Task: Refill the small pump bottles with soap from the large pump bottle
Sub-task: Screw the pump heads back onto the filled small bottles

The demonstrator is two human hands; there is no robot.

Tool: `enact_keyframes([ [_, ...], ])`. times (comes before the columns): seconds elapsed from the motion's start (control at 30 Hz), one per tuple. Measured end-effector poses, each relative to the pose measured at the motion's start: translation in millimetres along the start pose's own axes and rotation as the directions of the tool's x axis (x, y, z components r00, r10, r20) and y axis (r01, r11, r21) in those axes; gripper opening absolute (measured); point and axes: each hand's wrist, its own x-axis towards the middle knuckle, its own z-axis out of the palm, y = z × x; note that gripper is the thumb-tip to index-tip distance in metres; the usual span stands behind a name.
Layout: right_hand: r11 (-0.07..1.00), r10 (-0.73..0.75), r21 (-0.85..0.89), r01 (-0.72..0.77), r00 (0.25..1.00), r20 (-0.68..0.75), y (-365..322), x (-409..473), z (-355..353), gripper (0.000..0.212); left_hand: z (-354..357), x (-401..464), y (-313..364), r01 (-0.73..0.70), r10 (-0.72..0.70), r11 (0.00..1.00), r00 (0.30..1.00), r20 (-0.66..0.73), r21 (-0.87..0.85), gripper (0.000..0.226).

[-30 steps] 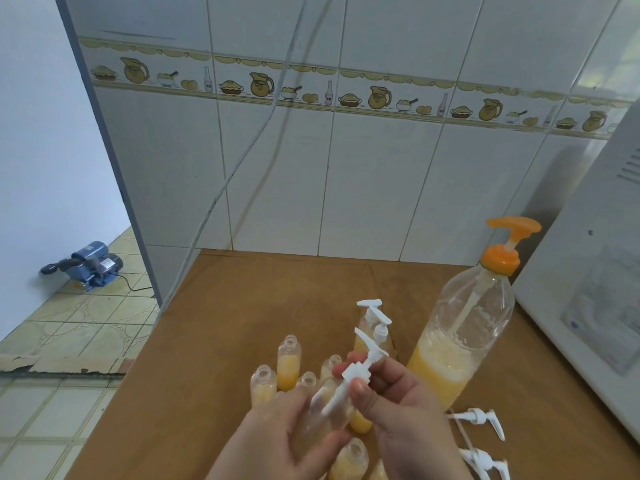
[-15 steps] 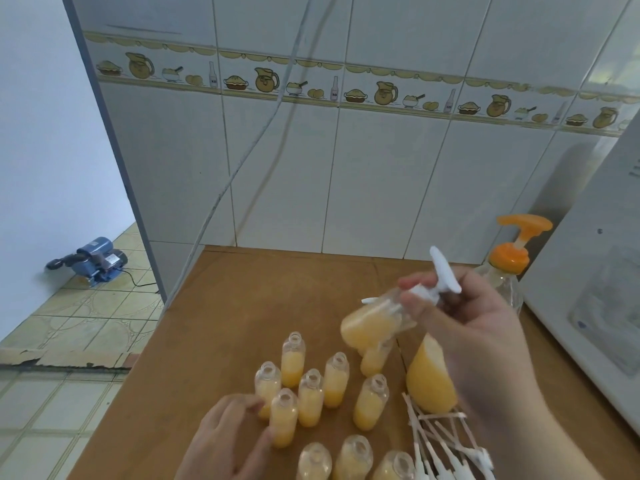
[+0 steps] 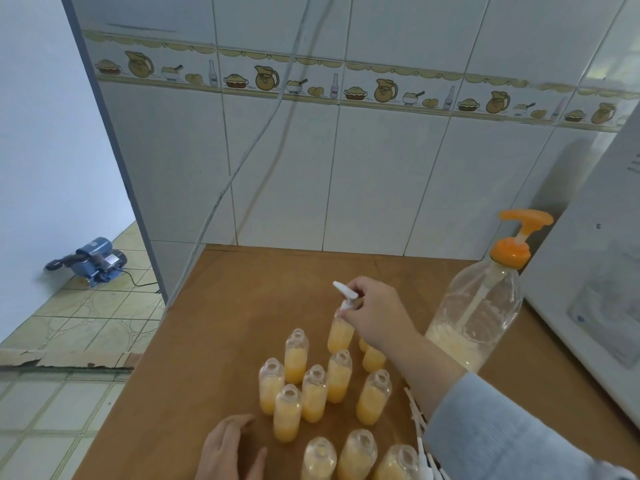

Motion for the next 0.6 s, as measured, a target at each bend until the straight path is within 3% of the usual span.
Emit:
enact_keyframes([
  [0.1,0.998,0.028,-0.062,-0.027,0.999,0.016,8.4,2.6,10.9,0.014,-4.5,14.1,10.1,0.127,-0.128,0.982,0.992,0.002,-0.139,0.050],
  [0.17,0.996,0.018,-0.083,-0.015,0.999,0.033,9.5,3.6,12.0,0.016,-4.9,27.6,13.8,0.220,-0.208,0.952,0.975,0.077,-0.213,0.060],
  [0.4,0.990,-0.037,-0.135,0.050,0.995,0.097,3.5,-3.0,-22.5,0.025,-6.5,53.6,27.5,0.288,-0.196,0.913,0.931,0.309,-0.288,0.052],
  [0.6,1.000,-0.009,0.022,0.008,0.999,0.038,-2.8,-42.4,-102.5,0.017,-12.7,64.1,33.8,0.317,-0.182,0.881,0.912,0.367,-0.351,0.053],
])
